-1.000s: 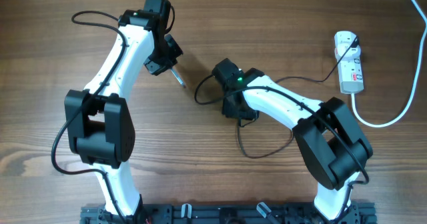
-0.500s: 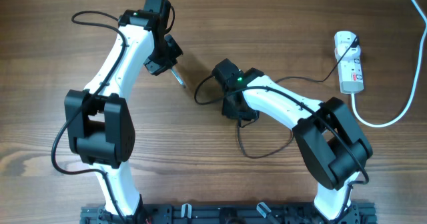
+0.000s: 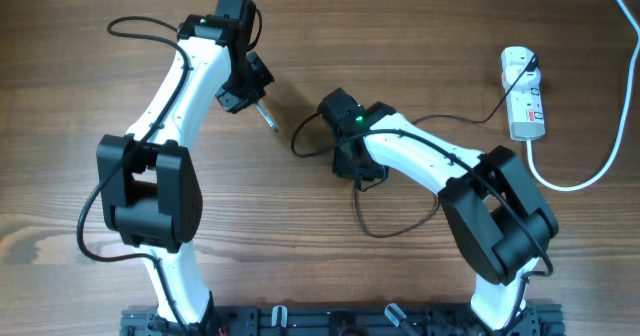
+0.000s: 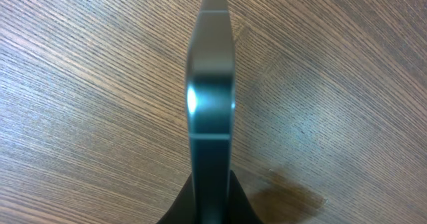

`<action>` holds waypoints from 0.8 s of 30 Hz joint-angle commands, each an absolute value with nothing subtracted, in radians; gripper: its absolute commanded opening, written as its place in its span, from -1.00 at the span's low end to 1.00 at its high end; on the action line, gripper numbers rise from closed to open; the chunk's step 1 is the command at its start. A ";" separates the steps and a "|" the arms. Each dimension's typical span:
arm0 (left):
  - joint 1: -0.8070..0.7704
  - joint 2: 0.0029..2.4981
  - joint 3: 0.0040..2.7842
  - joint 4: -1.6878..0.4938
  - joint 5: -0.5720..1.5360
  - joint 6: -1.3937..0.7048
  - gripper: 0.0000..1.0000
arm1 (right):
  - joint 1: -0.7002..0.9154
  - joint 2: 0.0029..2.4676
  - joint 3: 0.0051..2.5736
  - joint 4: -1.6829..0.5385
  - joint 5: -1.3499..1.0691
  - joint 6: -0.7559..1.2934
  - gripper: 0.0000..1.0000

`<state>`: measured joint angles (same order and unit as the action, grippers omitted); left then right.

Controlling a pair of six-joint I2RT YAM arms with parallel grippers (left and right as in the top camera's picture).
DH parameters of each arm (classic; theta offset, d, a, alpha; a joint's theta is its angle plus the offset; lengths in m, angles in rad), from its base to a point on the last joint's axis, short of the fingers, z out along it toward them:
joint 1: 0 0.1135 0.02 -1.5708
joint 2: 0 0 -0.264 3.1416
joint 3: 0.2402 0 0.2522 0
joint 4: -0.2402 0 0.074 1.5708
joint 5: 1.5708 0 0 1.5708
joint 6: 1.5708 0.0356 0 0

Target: Plug charger to phone and switch on socket

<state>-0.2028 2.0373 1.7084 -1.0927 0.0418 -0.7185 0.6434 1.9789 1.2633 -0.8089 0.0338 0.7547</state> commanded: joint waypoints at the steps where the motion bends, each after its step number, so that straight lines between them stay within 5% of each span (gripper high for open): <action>1: -0.200 2.012 1.721 -1.090 0.025 -0.707 -0.92 | 0.641 2.029 1.261 -0.828 0.022 0.733 -0.82; 11: -0.200 2.012 1.721 -1.073 0.075 -0.691 -0.92 | 0.641 1.981 1.358 -0.944 -0.009 0.726 -0.91; 24: -0.200 2.012 1.721 -0.613 0.888 -0.474 -0.92 | 0.642 1.688 1.358 -1.011 -0.136 0.622 -0.91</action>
<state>-0.2028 2.0373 1.7084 -0.6941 0.6083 -0.5293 0.6434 1.7710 1.3361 -0.9993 -0.0990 0.6548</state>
